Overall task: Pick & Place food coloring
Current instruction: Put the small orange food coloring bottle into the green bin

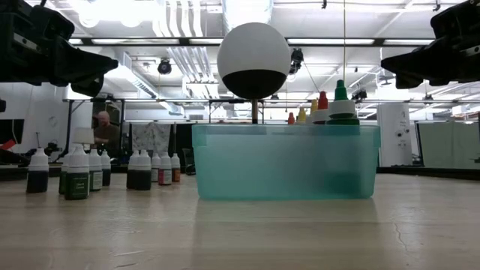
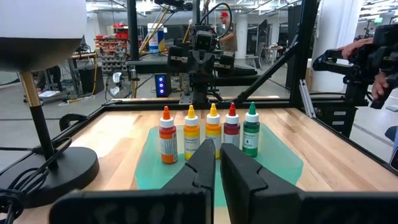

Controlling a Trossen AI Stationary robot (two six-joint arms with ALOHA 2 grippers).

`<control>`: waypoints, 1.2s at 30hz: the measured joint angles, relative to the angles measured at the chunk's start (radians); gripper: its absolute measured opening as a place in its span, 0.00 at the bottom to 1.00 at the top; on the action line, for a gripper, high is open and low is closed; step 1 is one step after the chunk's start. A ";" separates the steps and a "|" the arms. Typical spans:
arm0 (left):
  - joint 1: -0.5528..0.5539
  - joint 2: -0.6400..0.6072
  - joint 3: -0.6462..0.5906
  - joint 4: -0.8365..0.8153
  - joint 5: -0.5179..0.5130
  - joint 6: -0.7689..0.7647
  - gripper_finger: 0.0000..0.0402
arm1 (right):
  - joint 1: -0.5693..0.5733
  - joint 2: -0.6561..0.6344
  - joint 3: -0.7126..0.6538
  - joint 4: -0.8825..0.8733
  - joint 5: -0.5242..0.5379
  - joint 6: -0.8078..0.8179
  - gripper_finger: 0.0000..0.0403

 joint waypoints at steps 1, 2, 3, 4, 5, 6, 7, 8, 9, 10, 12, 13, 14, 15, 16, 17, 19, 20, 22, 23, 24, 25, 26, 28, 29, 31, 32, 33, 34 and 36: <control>0.000 0.000 0.000 0.000 0.000 0.000 0.00 | 0.000 0.001 0.000 0.000 0.000 0.001 0.02; 0.000 0.000 0.000 0.000 0.000 0.000 0.00 | 0.000 0.003 0.000 0.000 0.000 0.002 0.02; 0.000 0.000 0.000 0.000 0.000 0.000 0.00 | 0.000 0.005 0.000 0.000 0.000 0.002 0.02; 0.000 0.000 0.000 0.000 0.000 0.000 0.00 | 0.000 0.009 0.000 0.000 0.000 0.002 0.02; 0.000 0.000 0.000 0.000 0.000 0.000 0.00 | 0.000 0.011 0.000 0.000 0.000 0.002 0.02; 0.000 0.000 0.000 0.000 0.000 0.000 0.00 | 0.000 0.014 0.000 0.000 0.000 0.000 0.02; 0.000 0.000 0.000 0.000 0.000 0.000 0.00 | 0.000 0.017 0.000 0.000 -0.001 0.002 0.02; 0.000 0.000 0.000 0.000 0.000 0.000 0.00 | 0.000 0.018 0.000 0.000 -0.001 0.003 0.02; 0.000 0.000 0.000 0.000 0.000 0.000 0.00 | 0.000 0.020 0.000 0.000 -0.001 0.002 0.02; 0.000 0.000 0.000 0.000 0.000 0.000 0.00 | 0.000 0.022 0.000 0.000 -0.001 0.001 0.02; 0.000 0.000 0.000 0.000 0.000 0.000 0.00 | 0.000 0.022 0.000 0.000 -0.001 0.001 0.02; 0.000 0.000 0.000 0.000 0.000 0.000 0.00 | 0.000 0.022 0.000 0.000 -0.002 0.001 0.02; 0.000 0.000 0.000 0.000 0.000 0.000 0.00 | 0.000 0.022 0.000 0.000 -0.002 0.000 0.02; 0.000 0.000 0.000 0.000 0.000 0.000 0.00 | 0.000 0.022 0.000 0.000 -0.002 0.000 0.02; 0.000 0.000 0.000 0.000 0.000 0.000 0.00 | 0.000 0.022 0.000 0.000 -0.003 0.001 0.02; 0.000 0.000 0.000 0.000 0.000 0.000 0.00 | 0.000 0.022 0.000 0.000 -0.003 0.002 0.02; 0.000 0.000 0.000 0.000 0.000 0.000 0.00 | 0.000 0.022 0.000 0.000 -0.003 0.000 0.02; 0.000 0.000 0.000 0.000 0.000 0.000 0.00 | 0.000 0.022 0.000 0.000 -0.003 0.000 0.02; 0.000 0.000 0.000 0.000 0.000 0.000 0.00 | 0.000 0.022 0.000 0.000 -0.003 0.001 0.02; 0.000 0.000 0.000 0.000 0.000 0.000 0.00 | 0.000 0.022 0.000 0.000 -0.003 0.000 0.02; 0.000 0.000 0.000 0.000 0.000 0.000 0.00 | 0.000 0.022 0.000 0.000 -0.003 0.000 0.02; 0.000 0.000 0.000 0.000 0.000 0.000 0.00 | 0.000 0.022 0.000 0.000 -0.003 0.001 0.02; 0.000 0.000 0.000 0.000 0.000 0.000 0.00 | 0.000 0.022 0.000 0.000 -0.003 0.002 0.02; 0.000 0.000 0.000 0.000 0.000 0.000 0.00 | 0.000 0.022 0.000 0.000 -0.002 0.000 0.02; 0.000 0.000 0.000 0.000 0.000 0.000 0.00 | 0.000 0.022 0.000 0.000 -0.002 0.000 0.02; 0.000 0.000 0.000 0.000 0.000 0.000 0.00 | 0.000 0.022 0.000 0.000 -0.002 0.001 0.02; 0.000 0.000 0.000 0.000 0.000 0.000 0.00 | 0.000 0.022 0.000 0.000 -0.002 0.000 0.02; 0.000 0.000 0.000 0.000 0.000 0.000 0.00 | 0.000 0.022 0.000 0.000 -0.002 0.000 0.02; 0.000 0.000 0.000 0.000 0.000 0.000 0.00 | 0.000 0.022 0.000 0.000 -0.002 0.001 0.02; 0.000 0.000 0.000 0.000 0.000 0.000 0.00 | 0.000 0.022 0.000 0.000 -0.002 -0.001 0.02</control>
